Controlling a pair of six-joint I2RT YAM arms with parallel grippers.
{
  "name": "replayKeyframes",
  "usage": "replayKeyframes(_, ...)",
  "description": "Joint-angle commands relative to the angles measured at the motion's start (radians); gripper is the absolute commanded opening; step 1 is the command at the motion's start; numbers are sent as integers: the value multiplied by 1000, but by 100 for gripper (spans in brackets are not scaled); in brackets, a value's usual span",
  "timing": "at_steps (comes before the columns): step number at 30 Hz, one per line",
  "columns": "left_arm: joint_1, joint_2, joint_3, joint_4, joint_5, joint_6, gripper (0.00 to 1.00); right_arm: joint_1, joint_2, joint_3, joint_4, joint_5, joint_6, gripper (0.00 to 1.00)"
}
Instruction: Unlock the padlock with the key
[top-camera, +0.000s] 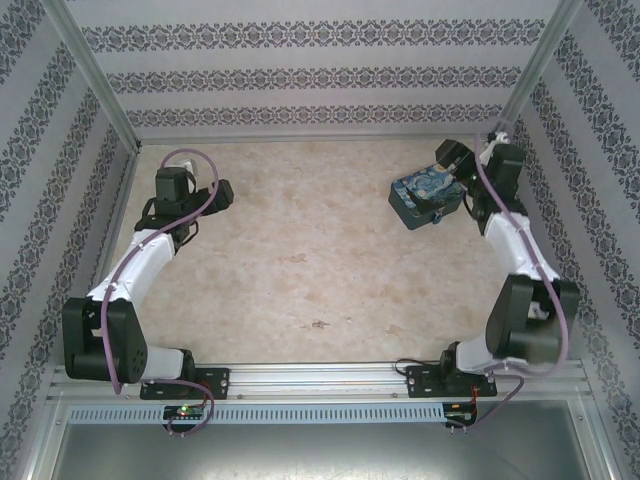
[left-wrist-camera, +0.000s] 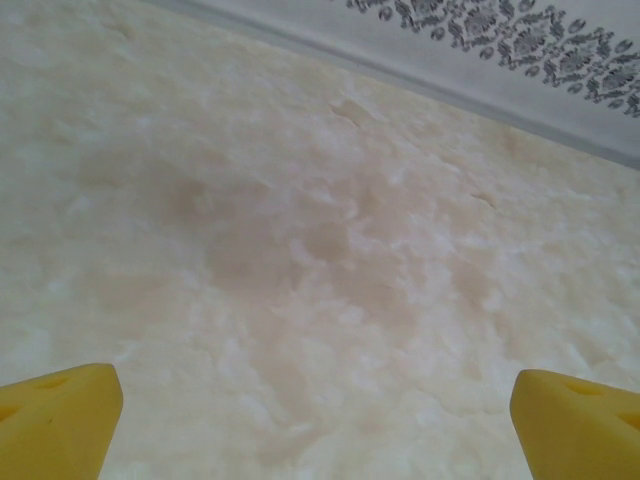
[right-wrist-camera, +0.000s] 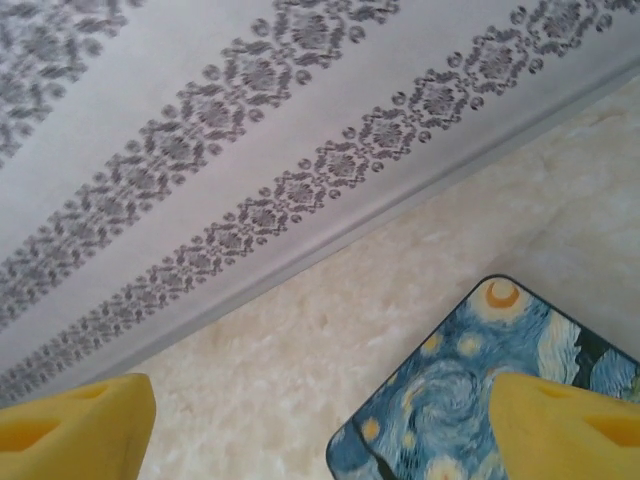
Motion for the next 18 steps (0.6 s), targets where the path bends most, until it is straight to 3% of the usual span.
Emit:
replayKeyframes(1,-29,33,37,-105,96,-116,100,-44,128,98,-137,-16,83,82)
replayKeyframes(8,-124,88,111,-152,149,-133,100,-131,387,291,-184,-82,161,74)
replayKeyframes(18,-251,142,206,-204,169,-128,100,-133,617,514,-275,-145,135,71)
